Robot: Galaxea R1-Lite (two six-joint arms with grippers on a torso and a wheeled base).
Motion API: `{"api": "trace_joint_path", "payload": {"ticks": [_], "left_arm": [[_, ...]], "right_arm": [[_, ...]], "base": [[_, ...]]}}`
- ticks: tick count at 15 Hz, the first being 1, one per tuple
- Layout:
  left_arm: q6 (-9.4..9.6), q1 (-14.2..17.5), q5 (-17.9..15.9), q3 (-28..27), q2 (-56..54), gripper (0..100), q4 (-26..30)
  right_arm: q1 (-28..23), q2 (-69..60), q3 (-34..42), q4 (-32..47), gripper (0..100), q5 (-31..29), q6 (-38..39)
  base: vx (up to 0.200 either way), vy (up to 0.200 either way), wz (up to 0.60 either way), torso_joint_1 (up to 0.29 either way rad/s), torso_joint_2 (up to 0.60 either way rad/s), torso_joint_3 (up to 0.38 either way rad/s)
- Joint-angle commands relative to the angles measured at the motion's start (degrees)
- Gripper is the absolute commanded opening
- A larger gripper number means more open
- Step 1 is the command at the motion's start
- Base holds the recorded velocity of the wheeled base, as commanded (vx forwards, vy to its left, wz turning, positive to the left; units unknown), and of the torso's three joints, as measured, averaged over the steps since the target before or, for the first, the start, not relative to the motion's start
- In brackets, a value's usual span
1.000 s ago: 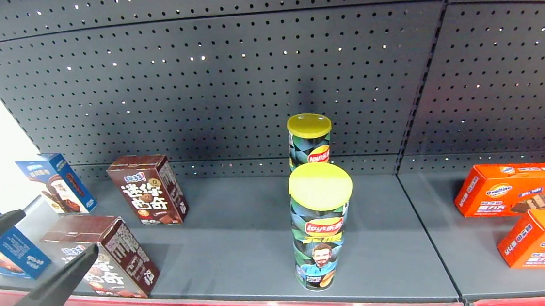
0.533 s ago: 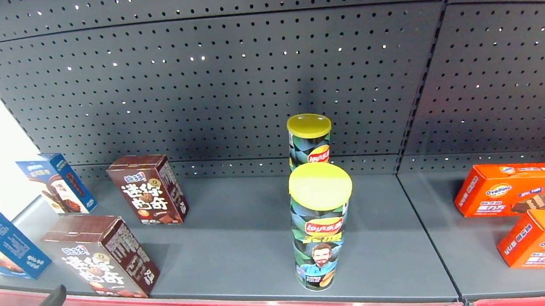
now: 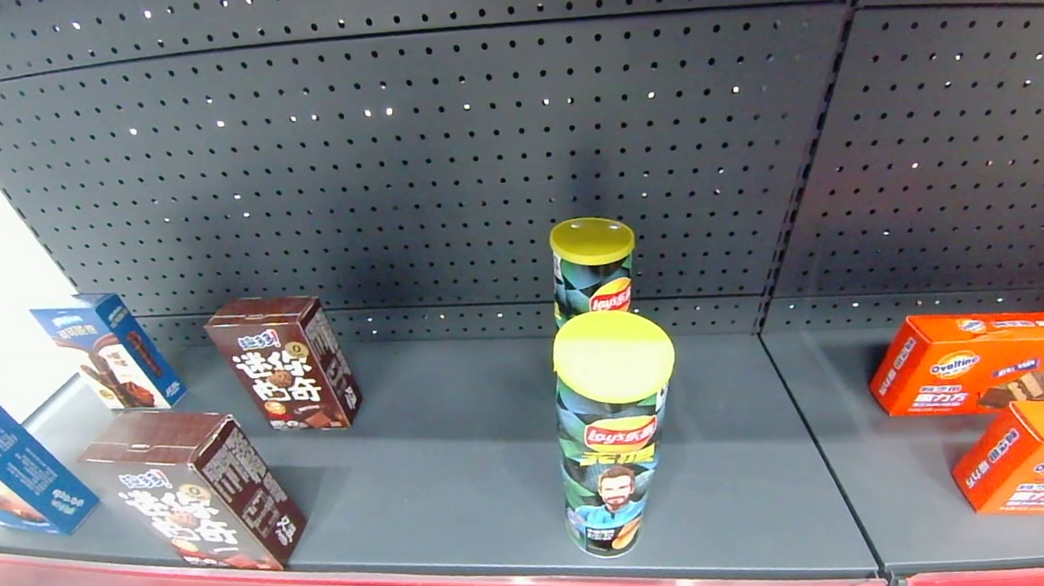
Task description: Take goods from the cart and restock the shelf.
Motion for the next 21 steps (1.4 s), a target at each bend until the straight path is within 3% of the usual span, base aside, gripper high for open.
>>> {"api": "trace_joint_path", "payload": {"ticks": [1, 5, 6, 7, 10, 13, 14, 16, 18, 21], "left_arm": [[0.19, 2.3, 0.0, 0.6, -10.7, 100, 6.0], [0.63, 3.0, 0.4, 3.9, -10.9, 100, 4.9], [2.48, 3.1, 0.3, 6.4, -11.0, 100, 4.6], [3.00, 3.2, 0.2, 6.8, -11.0, 100, 4.4], [2.48, 3.2, 0.7, 6.8, -11.0, 100, 4.3], [2.65, 3.3, 3.5, 6.9, -11.0, 100, 3.2], [2.04, 4.2, 4.9, 6.9, -11.2, 100, 3.9], [-3.59, 6.0, 1.5, 6.9, -15.5, 100, 6.6], [-6.49, 6.0, 0.6, 6.9, -15.4, 100, 7.3], [-5.61, 6.0, -0.3, 6.9, -15.4, 100, 7.3]], "right_arm": [[0.0, 0.1, 0.0, 0.0, 100, 0.1, 0.0], [0.0, 0.1, 0.0, 0.0, 100, -0.1, 0.0], [0.0, 0.1, 0.0, 0.1, 100, 0.1, 0.1], [0.0, 0.1, 0.0, 0.0, 100, 0.2, 0.1], [0.0, 0.1, 0.0, 0.0, 100, 0.1, 0.2], [0.0, 0.1, 0.0, 0.0, 100, -0.3, 0.3], [0.0, 0.1, 0.0, 0.1, 100, -0.1, 0.3], [0.0, 0.1, 0.1, -0.3, 100, 0.1, 0.3], [0.0, 0.1, 0.2, -0.4, 100, -0.1, -0.1], [0.0, 0.1, 0.2, -0.8, 100, -0.3, 0.0]], "base": [[0.000, 0.000, 0.00, 0.000, 0.00, 0.000], [0.000, 0.000, 0.00, 0.000, 0.00, 0.000], [0.000, 0.000, 0.00, 0.000, 0.00, 0.000], [0.000, 0.000, 0.00, 0.000, 0.00, 0.000], [0.000, 0.000, 0.00, 0.000, 0.00, 0.000], [0.000, 0.000, 0.00, 0.000, 0.00, 0.000], [0.000, 0.000, 0.00, 0.000, 0.00, 0.000], [0.000, 0.000, 0.00, 0.000, 0.00, 0.000], [0.000, 0.000, 0.00, 0.000, 0.00, 0.000], [0.000, 0.000, 0.00, 0.000, 0.00, 0.000]]}}
